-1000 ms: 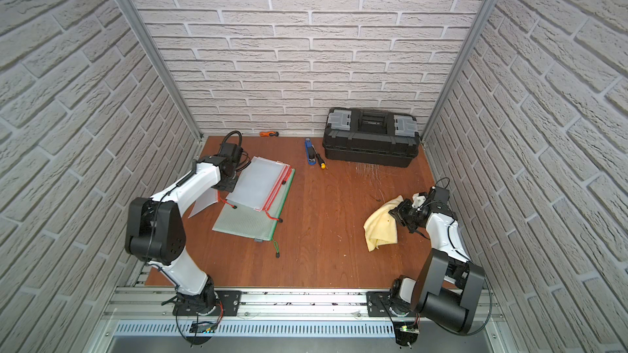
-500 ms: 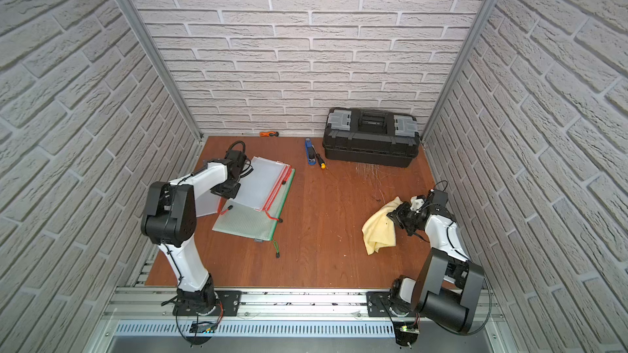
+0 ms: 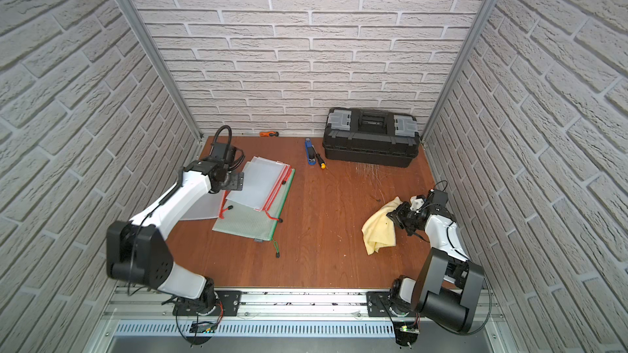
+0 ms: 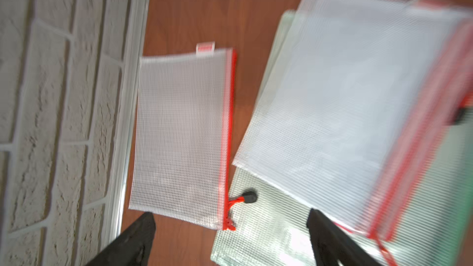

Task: Wipe the document bag
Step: Place the document bag at the center of the board, then pick up the document bag.

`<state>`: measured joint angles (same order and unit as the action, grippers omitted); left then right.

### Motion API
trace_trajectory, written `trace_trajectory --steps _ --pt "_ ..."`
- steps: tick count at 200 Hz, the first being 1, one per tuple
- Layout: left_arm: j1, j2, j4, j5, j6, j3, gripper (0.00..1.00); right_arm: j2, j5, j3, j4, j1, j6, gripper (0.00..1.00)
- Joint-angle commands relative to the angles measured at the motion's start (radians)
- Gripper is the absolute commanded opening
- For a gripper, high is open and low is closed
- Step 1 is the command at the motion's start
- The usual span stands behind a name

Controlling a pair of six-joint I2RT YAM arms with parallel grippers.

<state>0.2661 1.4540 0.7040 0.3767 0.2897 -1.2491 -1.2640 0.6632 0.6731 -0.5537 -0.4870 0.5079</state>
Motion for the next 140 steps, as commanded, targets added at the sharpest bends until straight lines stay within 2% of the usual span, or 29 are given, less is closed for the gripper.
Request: trace_trajectory --steps 1,30,50,96,140 --pt "0.114 -0.017 -0.052 -0.029 0.02 -0.053 0.9 0.01 0.01 0.005 0.012 0.011 -0.003 0.02" --pt "0.223 0.137 0.071 0.028 0.03 -0.187 0.76 0.023 0.001 0.012 -0.004 0.019 -0.008 0.02" --pt "0.268 0.242 0.083 0.051 0.039 -0.234 0.73 0.023 -0.001 0.021 -0.018 0.019 -0.017 0.02" --pt "0.283 0.42 0.078 -0.001 0.066 -0.309 0.65 0.032 -0.004 0.026 -0.04 0.022 -0.033 0.02" --pt "0.276 0.495 -0.016 -0.039 0.063 -0.275 0.63 0.018 -0.001 0.031 -0.049 0.021 -0.05 0.02"
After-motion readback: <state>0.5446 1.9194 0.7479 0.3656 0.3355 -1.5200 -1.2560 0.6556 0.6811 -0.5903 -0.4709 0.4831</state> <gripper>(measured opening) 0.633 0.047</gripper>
